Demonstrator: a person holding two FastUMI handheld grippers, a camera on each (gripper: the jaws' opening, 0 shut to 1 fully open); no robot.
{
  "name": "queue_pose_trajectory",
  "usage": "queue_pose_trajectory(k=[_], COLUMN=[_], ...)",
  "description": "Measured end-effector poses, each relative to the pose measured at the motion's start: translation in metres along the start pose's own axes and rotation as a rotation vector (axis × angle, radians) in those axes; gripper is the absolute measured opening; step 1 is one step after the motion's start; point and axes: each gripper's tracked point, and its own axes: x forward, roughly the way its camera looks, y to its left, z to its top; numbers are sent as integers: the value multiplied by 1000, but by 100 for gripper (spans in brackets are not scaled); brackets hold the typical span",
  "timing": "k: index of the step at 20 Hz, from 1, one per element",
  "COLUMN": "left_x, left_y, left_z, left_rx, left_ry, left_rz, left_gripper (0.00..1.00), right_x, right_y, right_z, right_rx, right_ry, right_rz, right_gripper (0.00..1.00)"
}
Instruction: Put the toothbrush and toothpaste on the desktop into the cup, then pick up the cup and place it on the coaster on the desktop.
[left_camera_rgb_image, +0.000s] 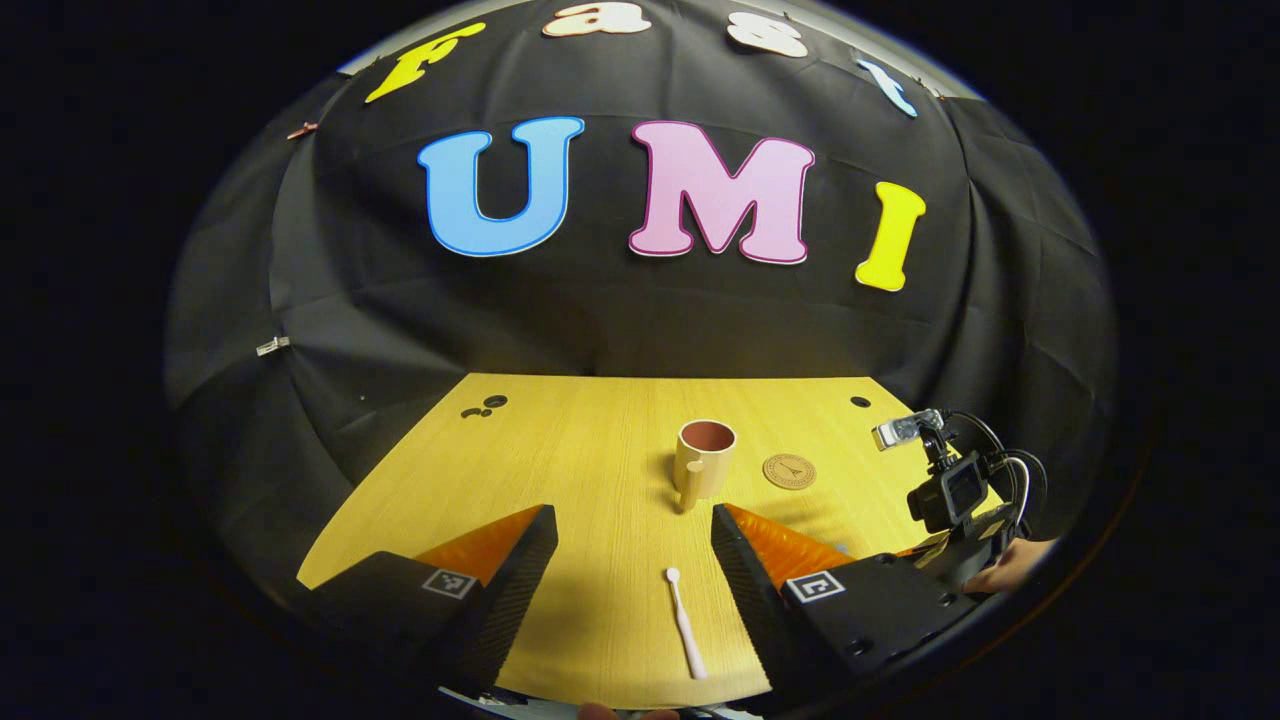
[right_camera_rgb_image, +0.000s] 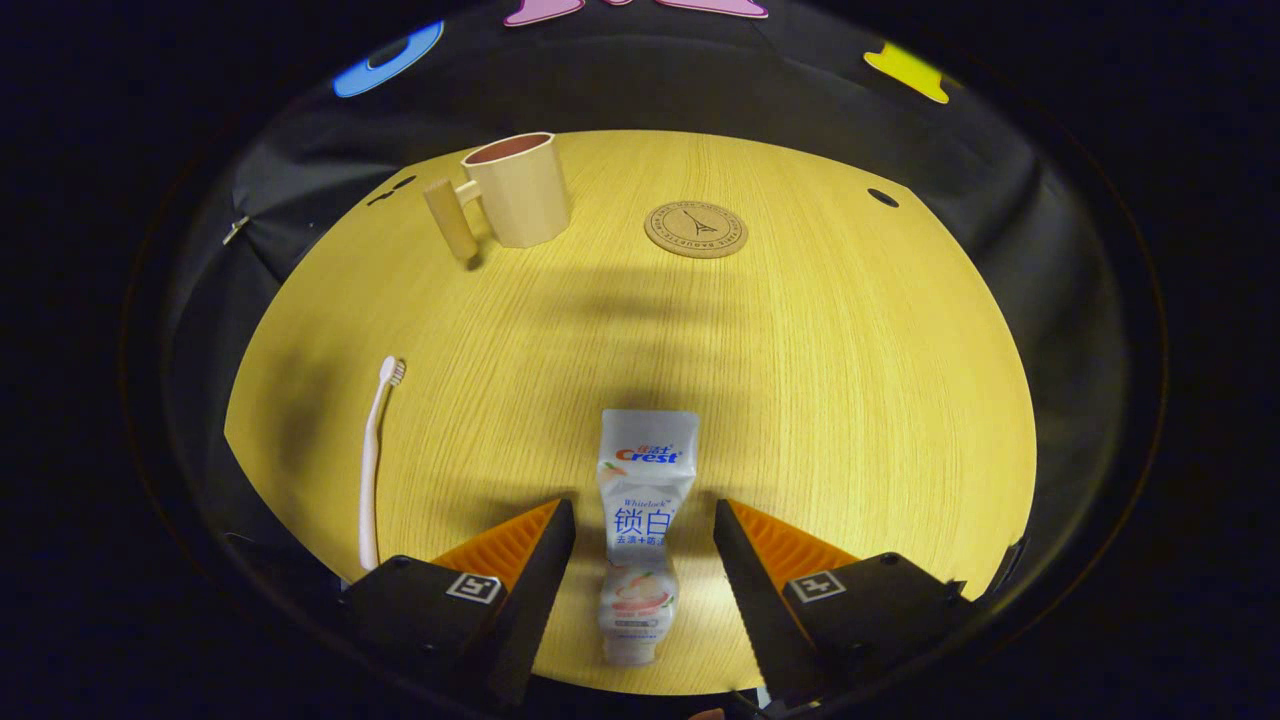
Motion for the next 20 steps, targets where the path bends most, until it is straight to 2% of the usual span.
queue_pose_trajectory(k=[2,5,8,10,13,17,18,19,20], left_x=[-1,-2,-3,-3,-3,-3,-3,-2,-2], left_y=[4,5,7,8,9,8,8,7,6], left_z=[-2,-4,-4,-5,-6,-6,-4,-5,-4], left_rx=[-1,1,-2,-4,-6,-4,-4,-3,-3], left_ry=[1,5,6,8,13,14,12,11,12], left_rz=[11,23,29,34,37,36,36,35,35], left_gripper=[96,96,96,96,96,96,96,96,96], right_x=[4,6,7,6,5,5,4,1,-1], right_y=[-1,-1,-1,-1,6,2,1,2,3], right_z=[-2,-2,-9,-11,-13,-13,-13,-9,-4], right_rx=[0,3,4,-19,-55,-63,-72,-74,-71], right_ry=[16,33,72,86,100,91,86,63,34], right_rz=[-12,-25,-35,-40,-3,-10,-10,-3,6], right_gripper=[80,73,45,38,37,32,36,26,29])
